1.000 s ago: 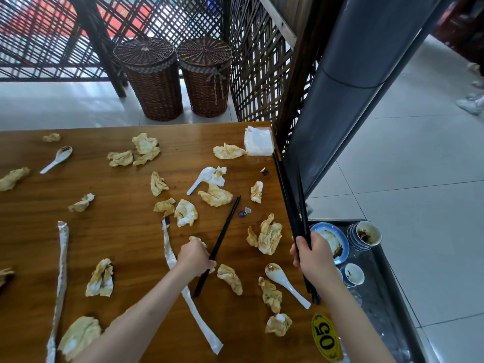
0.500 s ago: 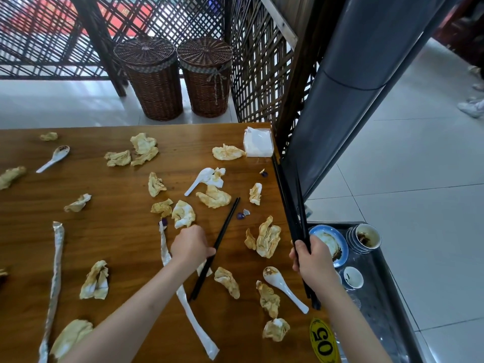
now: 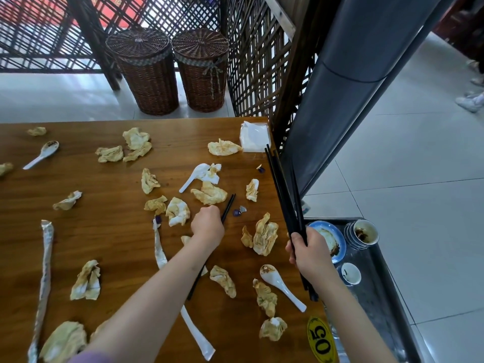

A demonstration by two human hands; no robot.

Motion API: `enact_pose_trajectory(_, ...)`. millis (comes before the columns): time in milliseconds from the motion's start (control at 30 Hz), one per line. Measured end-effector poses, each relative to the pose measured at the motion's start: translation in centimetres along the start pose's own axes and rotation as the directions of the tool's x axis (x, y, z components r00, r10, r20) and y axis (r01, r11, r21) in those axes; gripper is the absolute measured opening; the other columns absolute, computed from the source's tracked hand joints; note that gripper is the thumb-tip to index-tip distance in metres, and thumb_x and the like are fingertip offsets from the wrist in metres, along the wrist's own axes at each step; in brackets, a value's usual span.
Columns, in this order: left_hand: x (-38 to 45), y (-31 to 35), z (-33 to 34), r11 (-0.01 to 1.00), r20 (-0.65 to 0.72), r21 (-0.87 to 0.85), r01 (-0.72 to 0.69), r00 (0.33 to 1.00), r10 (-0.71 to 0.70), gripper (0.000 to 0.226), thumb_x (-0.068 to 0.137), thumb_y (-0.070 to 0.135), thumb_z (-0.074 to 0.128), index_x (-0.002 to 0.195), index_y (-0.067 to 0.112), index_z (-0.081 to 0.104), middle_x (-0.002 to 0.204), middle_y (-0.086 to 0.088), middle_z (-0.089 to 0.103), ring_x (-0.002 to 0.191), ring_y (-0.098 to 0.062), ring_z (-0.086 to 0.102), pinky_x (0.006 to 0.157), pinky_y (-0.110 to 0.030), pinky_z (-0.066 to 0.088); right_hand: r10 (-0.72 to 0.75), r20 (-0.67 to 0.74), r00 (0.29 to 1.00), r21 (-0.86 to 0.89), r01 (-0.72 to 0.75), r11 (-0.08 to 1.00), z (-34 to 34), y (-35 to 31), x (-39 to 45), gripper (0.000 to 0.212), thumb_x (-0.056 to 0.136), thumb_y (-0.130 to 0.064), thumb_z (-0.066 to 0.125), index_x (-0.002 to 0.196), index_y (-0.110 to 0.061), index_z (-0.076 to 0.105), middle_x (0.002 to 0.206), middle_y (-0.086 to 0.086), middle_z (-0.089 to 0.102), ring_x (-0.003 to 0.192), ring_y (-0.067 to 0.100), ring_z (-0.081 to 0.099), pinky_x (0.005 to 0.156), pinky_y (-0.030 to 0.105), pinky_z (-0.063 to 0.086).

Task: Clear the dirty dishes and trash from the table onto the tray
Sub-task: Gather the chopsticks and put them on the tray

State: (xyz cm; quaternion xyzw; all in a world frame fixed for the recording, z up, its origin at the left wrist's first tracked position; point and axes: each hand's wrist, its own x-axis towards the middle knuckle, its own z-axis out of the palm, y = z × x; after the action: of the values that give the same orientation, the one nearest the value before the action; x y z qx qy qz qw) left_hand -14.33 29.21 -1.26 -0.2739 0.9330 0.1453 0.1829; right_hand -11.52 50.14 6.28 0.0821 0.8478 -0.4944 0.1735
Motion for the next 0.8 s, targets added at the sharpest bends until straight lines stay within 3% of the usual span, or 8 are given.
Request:
enact_pose_trajectory(133,0.3,-0.3,0.1,0.995,0.035,-0.082,0.049,0.998,-0.046,0.018,0.081,0.011,0.069,0.089,0.013,0.053,0.087,-0.005,0.054,0.077,-0.02,0.052,0.059,-0.028,0.044,-0.013,0.005,1.0,-0.001,0.013,1.0,-0.2,0.0,0.0,0.019,0.099,-0.017,0.041,0.084,-0.016,0.051,0.067,0.002,0.057,0.049,0.009,0.049,0.044,0.015,0.041)
enact_pose_trajectory(267,0.5,-1.0,-0.7,0.972,0.155,-0.201,0.122,0.984,-0.091,0.025,0.074,0.019,0.078,0.074,0.009,0.055,0.083,-0.007,0.065,0.07,-0.018,0.061,0.053,-0.026,0.049,-0.006,0.01,1.0,0.002,0.006,1.0,-0.2,0.1,-0.2,0.018,0.099,-0.017,0.04,0.086,-0.015,0.051,0.067,0.002,0.057,0.05,0.009,0.049,0.045,0.017,0.042)
enact_pose_trajectory(367,0.5,-2.0,-1.8,0.938,0.274,-0.289,0.19,0.956,-0.109,0.029,0.071,0.025,0.081,0.083,0.005,0.064,0.071,-0.008,0.067,0.06,-0.016,0.063,0.057,-0.025,0.055,0.001,0.019,1.0,0.01,-0.001,1.0,-0.1,0.3,-0.4,0.017,0.099,-0.017,0.041,0.087,-0.015,0.052,0.068,0.002,0.057,0.051,0.01,0.049,0.047,0.018,0.043)
enact_pose_trajectory(500,0.4,-3.8,-2.8,0.873,0.351,-0.415,0.259,0.93,-0.109,0.032,0.07,0.023,0.082,0.092,0.008,0.064,0.073,-0.01,0.069,0.063,-0.017,0.065,0.061,-0.027,0.057,-0.012,0.013,1.0,-0.005,0.012,1.0,0.1,0.5,-0.6,0.017,0.099,-0.018,0.041,0.086,-0.018,0.051,0.067,0.001,0.058,0.049,0.008,0.05,0.046,0.016,0.044)
enact_pose_trajectory(700,-0.5,-5.5,-5.5,0.79,0.346,-0.565,0.236,0.938,-0.033,0.05,0.074,0.025,0.079,0.117,0.011,0.058,0.086,-0.005,0.067,0.063,-0.009,0.064,0.048,-0.019,0.049,-0.009,0.032,0.999,-0.009,0.009,1.0,0.5,0.8,-0.9,0.018,0.099,-0.018,0.041,0.084,-0.016,0.052,0.066,0.001,0.058,0.047,0.008,0.049,0.047,0.02,0.045)
enact_pose_trajectory(800,-1.0,-5.3,-7.8,0.695,0.346,-0.686,0.216,0.937,0.051,0.048,0.074,0.024,0.078,0.115,0.011,0.058,0.09,-0.003,0.069,0.071,-0.01,0.069,0.058,-0.022,0.056,-0.015,0.045,0.999,-0.017,0.016,1.0,0.8,0.6,-1.1,0.019,0.099,-0.019,0.041,0.084,-0.017,0.052,0.066,0.001,0.058,0.046,0.007,0.049,0.046,0.018,0.044)
